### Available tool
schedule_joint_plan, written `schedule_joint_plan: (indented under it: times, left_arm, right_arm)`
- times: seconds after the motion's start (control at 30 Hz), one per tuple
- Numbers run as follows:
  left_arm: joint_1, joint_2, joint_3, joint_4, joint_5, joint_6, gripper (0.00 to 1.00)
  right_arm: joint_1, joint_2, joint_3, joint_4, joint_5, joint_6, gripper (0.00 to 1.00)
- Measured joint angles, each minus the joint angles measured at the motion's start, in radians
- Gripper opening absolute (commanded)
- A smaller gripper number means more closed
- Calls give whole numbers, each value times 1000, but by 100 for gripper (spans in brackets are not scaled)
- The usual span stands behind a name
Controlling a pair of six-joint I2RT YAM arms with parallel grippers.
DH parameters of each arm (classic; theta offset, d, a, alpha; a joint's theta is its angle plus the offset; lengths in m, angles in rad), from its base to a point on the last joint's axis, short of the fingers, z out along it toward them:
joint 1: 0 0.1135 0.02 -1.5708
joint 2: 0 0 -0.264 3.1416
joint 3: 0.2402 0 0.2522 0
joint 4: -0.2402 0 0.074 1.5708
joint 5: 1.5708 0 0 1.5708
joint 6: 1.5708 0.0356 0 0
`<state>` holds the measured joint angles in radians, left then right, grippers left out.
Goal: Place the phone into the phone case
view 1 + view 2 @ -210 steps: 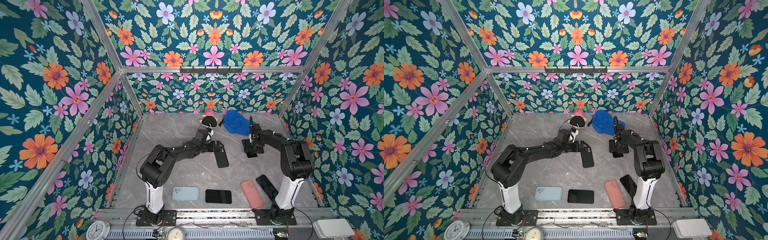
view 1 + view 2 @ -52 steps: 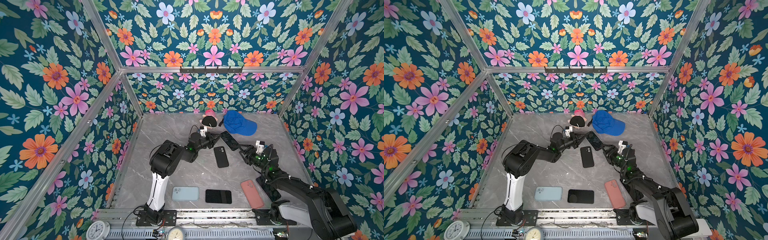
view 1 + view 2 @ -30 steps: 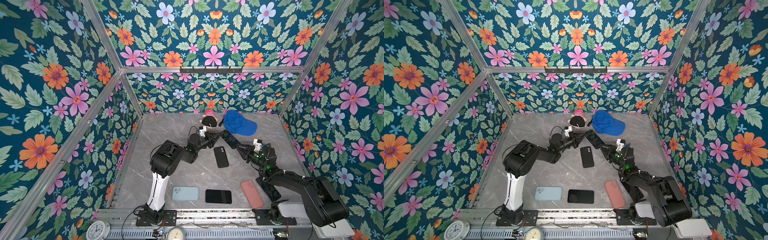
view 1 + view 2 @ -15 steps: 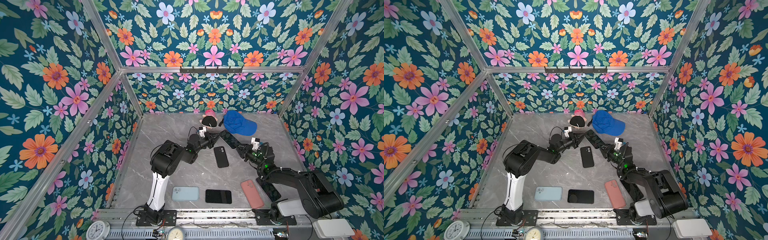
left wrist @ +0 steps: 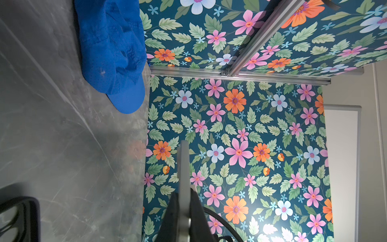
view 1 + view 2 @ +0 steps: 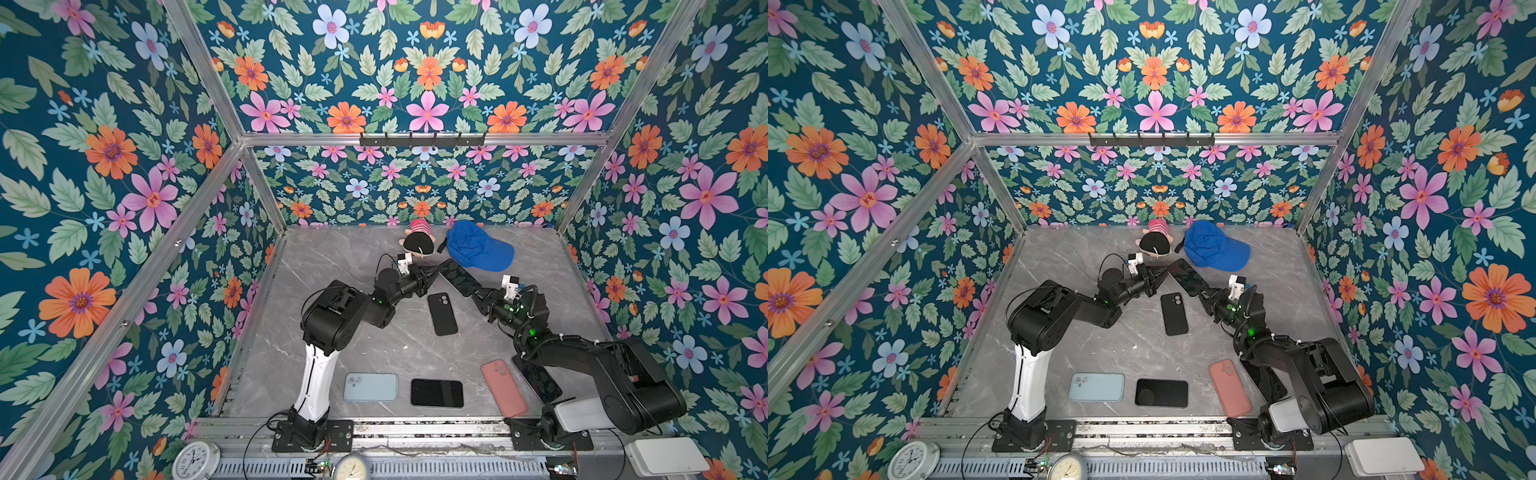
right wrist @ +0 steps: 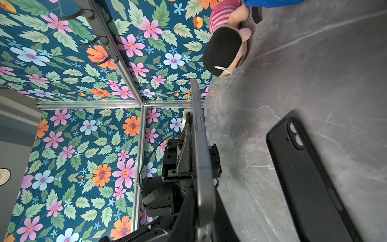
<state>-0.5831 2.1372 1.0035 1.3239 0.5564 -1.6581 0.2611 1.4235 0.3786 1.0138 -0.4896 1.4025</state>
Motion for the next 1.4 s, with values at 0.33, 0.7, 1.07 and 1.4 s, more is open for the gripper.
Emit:
schedule_joint_plan:
  times: [0.33, 0.7, 1.07, 1.4]
  left_arm:
    - [0, 11, 9, 7, 0, -14, 0]
    - [-1, 15, 11, 2, 3, 11, 31]
    - [0, -92, -6, -240, 45, 283, 45]
    - [1, -108, 56, -533, 68, 537, 48]
  right_arm:
    - [0, -11, 6, -10, 1, -11, 7]
    - [0, -11, 10, -20, 0, -27, 2]
    - [-25, -92, 16, -179, -31, -109, 1]
    - [-52, -201, 31, -417, -5, -209, 1]
